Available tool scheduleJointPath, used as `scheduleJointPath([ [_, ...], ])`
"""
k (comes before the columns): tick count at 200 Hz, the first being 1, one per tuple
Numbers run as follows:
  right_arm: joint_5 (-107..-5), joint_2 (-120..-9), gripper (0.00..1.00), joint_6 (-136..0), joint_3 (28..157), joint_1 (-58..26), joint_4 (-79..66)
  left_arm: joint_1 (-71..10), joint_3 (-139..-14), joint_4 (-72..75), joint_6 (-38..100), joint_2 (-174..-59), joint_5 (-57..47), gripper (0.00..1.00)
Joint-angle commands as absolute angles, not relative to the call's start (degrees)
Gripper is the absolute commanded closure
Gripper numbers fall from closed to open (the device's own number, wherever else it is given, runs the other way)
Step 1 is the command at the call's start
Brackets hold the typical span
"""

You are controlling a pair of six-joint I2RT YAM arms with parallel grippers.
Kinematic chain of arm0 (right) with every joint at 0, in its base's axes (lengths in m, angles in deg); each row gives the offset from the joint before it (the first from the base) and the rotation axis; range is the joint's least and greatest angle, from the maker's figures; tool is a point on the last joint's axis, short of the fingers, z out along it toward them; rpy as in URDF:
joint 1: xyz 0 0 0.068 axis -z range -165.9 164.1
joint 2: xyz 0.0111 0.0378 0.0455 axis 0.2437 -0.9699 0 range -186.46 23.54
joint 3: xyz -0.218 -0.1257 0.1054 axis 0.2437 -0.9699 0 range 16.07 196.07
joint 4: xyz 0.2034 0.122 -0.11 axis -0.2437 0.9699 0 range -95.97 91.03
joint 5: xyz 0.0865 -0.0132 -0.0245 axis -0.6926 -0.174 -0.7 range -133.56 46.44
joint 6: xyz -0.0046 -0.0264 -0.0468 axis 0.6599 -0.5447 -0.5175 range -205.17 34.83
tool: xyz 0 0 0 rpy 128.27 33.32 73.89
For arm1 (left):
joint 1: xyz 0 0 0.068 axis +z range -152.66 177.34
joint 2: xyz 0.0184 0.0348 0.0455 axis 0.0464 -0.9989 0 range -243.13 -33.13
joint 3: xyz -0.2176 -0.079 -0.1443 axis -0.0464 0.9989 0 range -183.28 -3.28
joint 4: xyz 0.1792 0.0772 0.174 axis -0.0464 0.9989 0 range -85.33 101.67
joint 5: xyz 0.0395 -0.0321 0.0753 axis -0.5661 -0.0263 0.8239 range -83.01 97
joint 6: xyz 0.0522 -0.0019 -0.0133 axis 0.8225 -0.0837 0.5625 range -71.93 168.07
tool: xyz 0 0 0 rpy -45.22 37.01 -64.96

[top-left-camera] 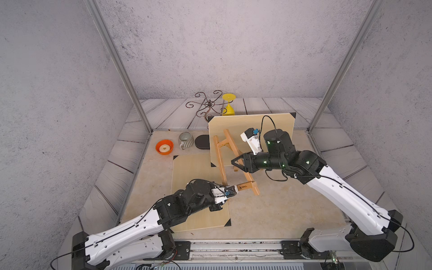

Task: Assemble the easel
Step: Unfold the easel.

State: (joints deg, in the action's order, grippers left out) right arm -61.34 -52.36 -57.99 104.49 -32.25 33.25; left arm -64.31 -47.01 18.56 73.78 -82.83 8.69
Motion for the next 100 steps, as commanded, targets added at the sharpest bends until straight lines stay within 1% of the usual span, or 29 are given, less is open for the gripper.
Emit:
scheduleJointPath([
  [1,-60.13,-52.75,0.71,-59.41,105.29,-32.61,33.53,-64.7,-47.51,13.5,74.7,-82.11,9.49,1.0],
  [13,-60.08,-52.75,0.78,-59.59,104.95,-32.61,33.53,-64.68,-47.45,13.45,74.7,-82.37,9.81,1.0],
  [30,-60.12,-52.4,0.8,-59.93,104.41,-32.64,32.92,-64.66,-47.34,13.15,74.57,-82.57,9.63,1.0],
  [56,-60.12,-51.81,0.92,-60.29,103.6,-32.59,32.29,-64.65,-47.32,13.19,73.8,-82.66,9.56,1.0],
  [67,-59.76,-51.31,0.94,-60.3,103.0,-32.5,31.62,-64.67,-47.23,13.05,73.48,-82.53,9.71,1.0],
  [76,-59.5,-50.88,1.0,-60.28,102.51,-32.58,31.24,-64.69,-47.18,13.09,73.22,-82.44,9.68,1.0],
  [96,-58.31,-49.29,1.0,-60.18,100.91,-32.57,29.54,-64.71,-47.4,13.68,72.36,-82.06,9.59,1.0],
  [100,-58.1,-48.81,1.0,-60.2,100.39,-32.59,29.0,-64.71,-47.4,13.66,72.18,-81.88,9.53,0.96],
])
